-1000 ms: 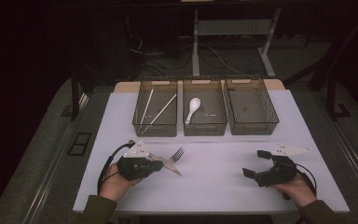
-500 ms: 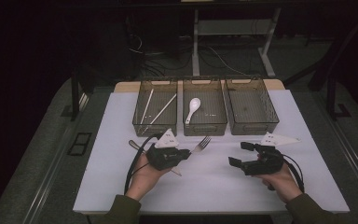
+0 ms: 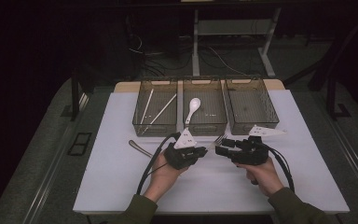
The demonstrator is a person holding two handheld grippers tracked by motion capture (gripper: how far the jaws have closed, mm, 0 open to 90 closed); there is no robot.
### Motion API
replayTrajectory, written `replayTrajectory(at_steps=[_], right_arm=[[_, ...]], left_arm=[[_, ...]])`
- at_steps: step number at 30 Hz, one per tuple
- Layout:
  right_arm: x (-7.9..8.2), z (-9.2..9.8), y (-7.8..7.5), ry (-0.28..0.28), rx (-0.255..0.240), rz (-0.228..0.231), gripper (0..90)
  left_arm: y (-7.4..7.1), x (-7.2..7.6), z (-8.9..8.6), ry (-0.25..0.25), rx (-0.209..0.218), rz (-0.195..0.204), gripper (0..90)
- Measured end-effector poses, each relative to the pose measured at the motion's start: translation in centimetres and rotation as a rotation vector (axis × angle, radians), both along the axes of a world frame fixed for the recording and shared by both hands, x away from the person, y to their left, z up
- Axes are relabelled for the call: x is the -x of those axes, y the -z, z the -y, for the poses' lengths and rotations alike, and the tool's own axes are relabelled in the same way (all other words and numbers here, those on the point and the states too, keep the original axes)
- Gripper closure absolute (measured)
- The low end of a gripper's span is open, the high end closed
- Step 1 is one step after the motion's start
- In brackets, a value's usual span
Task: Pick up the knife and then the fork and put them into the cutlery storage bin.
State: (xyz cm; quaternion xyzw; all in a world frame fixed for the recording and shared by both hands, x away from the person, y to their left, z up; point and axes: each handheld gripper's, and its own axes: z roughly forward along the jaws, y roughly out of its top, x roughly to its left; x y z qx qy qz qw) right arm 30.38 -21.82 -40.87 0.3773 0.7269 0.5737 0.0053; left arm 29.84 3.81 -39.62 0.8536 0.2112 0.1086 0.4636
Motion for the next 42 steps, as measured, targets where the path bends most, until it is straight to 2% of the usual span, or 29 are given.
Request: replayTrajectory(at_steps=[8,13,14,18,20,21,23,28,33,38,42], right_arm=[[-0.7,-0.6,0.6,-0.027,-0.043,-0.063,72.0],[-0.8,-0.5,0.5,-0.03,-0.098,-0.064,79.5],[-0.8,-0.5,0.5,-0.029,-0.097,-0.058,80.4],[-0.8,-0.3,0.2,-0.04,-0.129,-0.058,84.7],[-0.8,-0.2,0.0,-0.047,-0.129,-0.05,85.0],[-0.9,-0.2,-0.2,-0.047,-0.132,-0.047,85.1],[-1.0,0.1,-0.5,-0.039,-0.132,-0.034,85.4],[-1.6,1.9,-1.8,0.013,-0.128,-0.006,85.6],[-2.6,4.3,-3.3,0.093,-0.113,0.023,85.7],[-3.9,6.5,-4.7,0.154,-0.104,0.037,85.7],[-4.7,8.1,-5.8,0.192,-0.106,0.053,85.7]], left_arm=[[0.1,0.4,0.1,0.007,0.008,0.02,84.4],[0.2,0.6,0.4,0.018,0.011,0.021,84.4],[0.2,0.6,0.4,0.016,0.016,0.021,84.4],[0.1,0.5,0.4,0.019,0.067,-0.006,84.1],[0.1,0.5,0.3,0.024,0.081,-0.01,82.6],[0.1,0.5,0.2,0.026,0.079,-0.009,81.8],[0.1,0.5,0.0,0.017,0.081,-0.018,73.3],[0.2,0.6,-1.6,0.017,0.074,-0.029,61.7],[0.2,0.9,-3.8,0.006,0.07,-0.04,52.2],[0.2,0.7,-6.6,-0.019,0.084,-0.067,45.9],[0.7,1.0,-8.4,-0.029,0.065,-0.079,40.6]])
